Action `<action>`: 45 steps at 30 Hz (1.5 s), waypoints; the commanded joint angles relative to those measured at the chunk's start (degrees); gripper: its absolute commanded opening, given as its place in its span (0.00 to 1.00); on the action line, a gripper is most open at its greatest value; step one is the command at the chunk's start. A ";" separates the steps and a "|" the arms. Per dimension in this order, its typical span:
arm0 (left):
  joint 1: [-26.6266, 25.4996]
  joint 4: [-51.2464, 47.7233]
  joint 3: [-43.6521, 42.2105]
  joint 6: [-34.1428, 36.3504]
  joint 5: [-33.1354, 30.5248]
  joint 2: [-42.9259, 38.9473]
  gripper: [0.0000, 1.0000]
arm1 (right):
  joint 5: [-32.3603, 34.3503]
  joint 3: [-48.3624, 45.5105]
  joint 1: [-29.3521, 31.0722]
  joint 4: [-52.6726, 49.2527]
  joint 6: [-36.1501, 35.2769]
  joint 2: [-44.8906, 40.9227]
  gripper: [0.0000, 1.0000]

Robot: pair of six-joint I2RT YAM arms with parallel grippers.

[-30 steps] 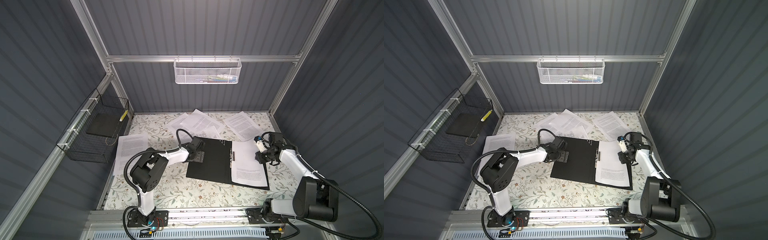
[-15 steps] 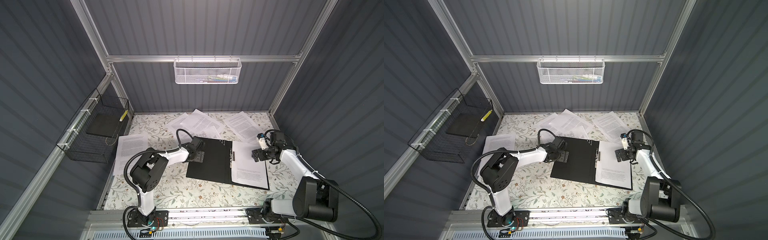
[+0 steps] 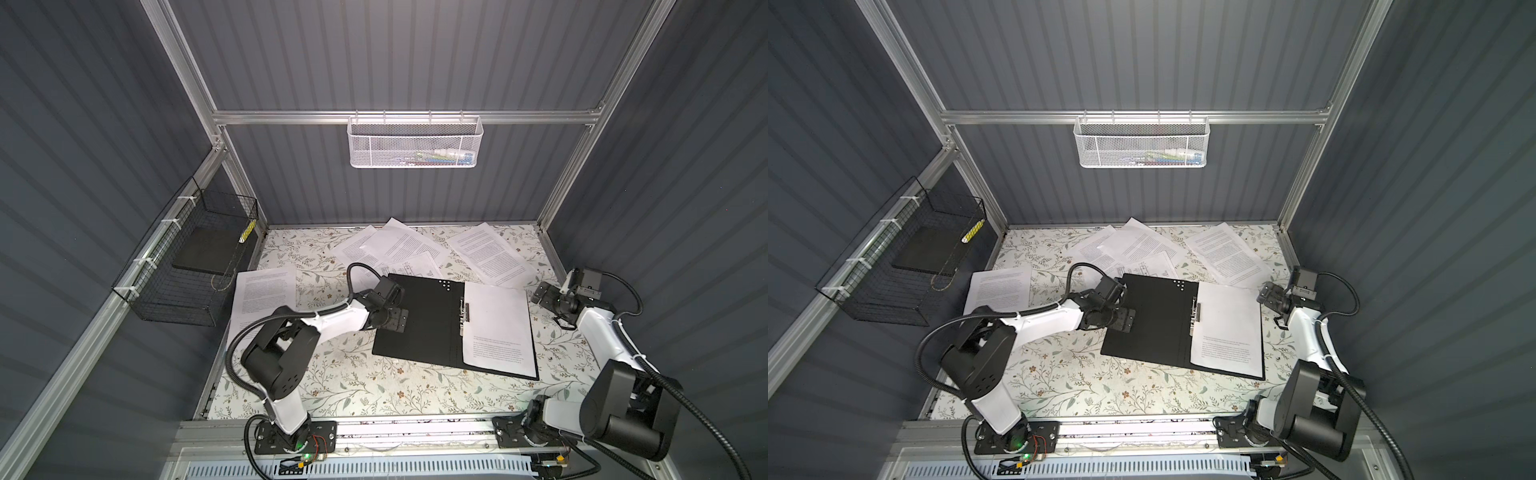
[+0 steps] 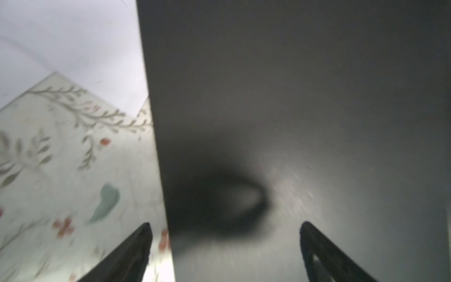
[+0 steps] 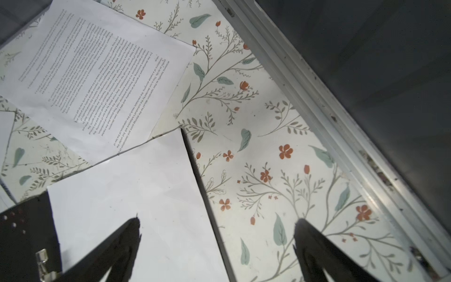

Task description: Put the files into the folder

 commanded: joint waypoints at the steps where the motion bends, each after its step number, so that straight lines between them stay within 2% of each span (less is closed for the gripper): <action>1: -0.05 -2.14 0.76 -0.96 0.47 -5.75 0.99 | -3.99 0.39 -0.22 -0.66 7.86 2.39 0.99; 3: 0.10 -3.84 0.79 -2.29 0.16 -6.71 1.00 | -7.58 -0.08 -0.69 -0.14 9.65 4.31 0.98; 7: 1.72 -4.17 -0.35 -4.80 3.74 -8.20 1.00 | -14.91 -2.07 -1.28 3.59 12.40 6.73 0.97; 11: 4.96 -4.74 -0.38 -5.72 7.98 -6.93 1.00 | -17.42 -1.94 -1.52 4.04 14.70 9.85 0.98; 13: 6.68 -4.36 -1.12 -6.13 9.46 -6.25 1.00 | -20.69 -1.86 -1.55 4.75 15.75 10.97 0.99; 18: 9.76 -3.48 -1.81 -6.28 12.75 -3.22 1.00 | -21.65 -0.80 -2.09 5.35 17.19 15.16 0.99; 21: 10.04 -3.33 -1.70 -5.93 12.98 -1.35 1.00 | -23.76 -1.41 -3.08 7.28 18.30 16.51 0.98; 26: 10.41 -2.98 -1.79 -5.90 13.55 0.73 1.00 | -22.15 -1.80 -4.30 7.25 18.48 17.46 0.98; 32: 10.60 -2.77 -1.45 -6.13 13.96 2.37 1.00 | -25.02 -2.08 -4.55 7.60 19.05 18.69 0.98; 39: 11.43 -2.25 -2.20 -7.80 14.10 2.14 1.00 | -29.47 -4.69 -3.34 9.64 20.42 17.81 0.97; 45: 12.87 -2.68 -4.46 -10.53 11.74 -1.58 1.00 | -31.29 -6.54 -0.68 11.67 20.86 18.61 0.96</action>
